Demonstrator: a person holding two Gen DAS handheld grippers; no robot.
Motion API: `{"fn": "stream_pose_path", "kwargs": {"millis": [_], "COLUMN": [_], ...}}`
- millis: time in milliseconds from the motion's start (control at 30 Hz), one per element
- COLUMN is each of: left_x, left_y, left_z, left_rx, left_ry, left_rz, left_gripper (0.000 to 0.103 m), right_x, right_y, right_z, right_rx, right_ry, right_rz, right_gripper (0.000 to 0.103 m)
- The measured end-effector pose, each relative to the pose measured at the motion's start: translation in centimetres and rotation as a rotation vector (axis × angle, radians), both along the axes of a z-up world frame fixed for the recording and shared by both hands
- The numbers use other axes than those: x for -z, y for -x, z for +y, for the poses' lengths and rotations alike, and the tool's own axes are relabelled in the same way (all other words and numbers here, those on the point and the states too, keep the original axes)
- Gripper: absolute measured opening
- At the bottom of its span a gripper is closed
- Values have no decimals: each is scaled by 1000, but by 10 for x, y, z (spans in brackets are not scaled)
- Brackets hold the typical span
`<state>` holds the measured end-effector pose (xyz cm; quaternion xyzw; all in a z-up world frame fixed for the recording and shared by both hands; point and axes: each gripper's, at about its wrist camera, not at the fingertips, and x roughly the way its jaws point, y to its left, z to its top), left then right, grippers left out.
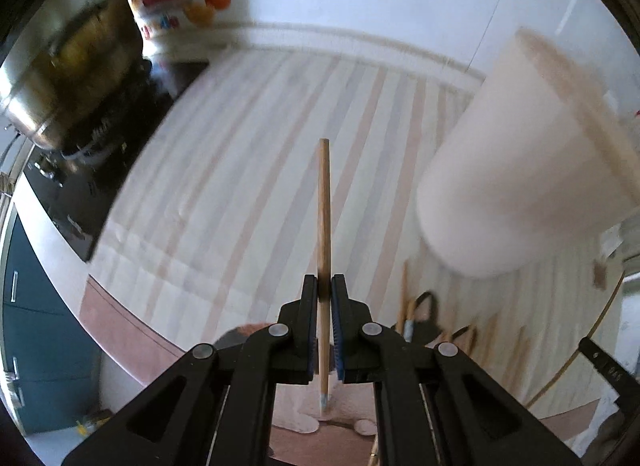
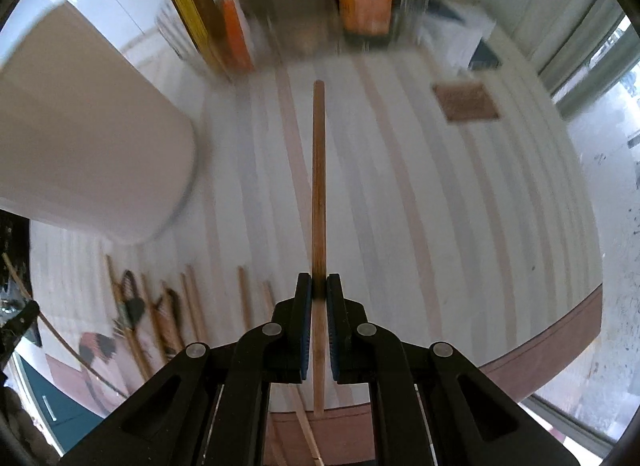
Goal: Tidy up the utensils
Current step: 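Lift both held chopsticks upright and carry them over the cream holder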
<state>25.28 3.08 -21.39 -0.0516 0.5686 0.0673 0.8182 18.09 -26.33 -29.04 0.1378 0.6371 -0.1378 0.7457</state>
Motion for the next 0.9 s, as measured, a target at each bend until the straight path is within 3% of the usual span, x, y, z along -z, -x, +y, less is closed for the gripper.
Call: {"fn": "stream_pose_path", "kwargs": {"millis": [400,567,800,900], "left_x": [-86,-146,-246,-270], "left_y": [-8,-13,-18,-23], "left_z": [-4,-1,9,6], "left_rx": [0,10,17,29], "left_ry": [38,98,244,273], "left_rz": [-222,-301,-432,-474], "left_gripper": [4,4,4,4], "right_x": [-83,-131,-218,-249], "right_y": [-17,-31,-61,-80], "right_z": [-4,-1,-2,5], "right_rx": [4,1,20,13], "right_ry": [-8,-45,-190,-215], "right_rz": [-246,-346,-492,-551], "right_gripper": [7,7,7,7]}}
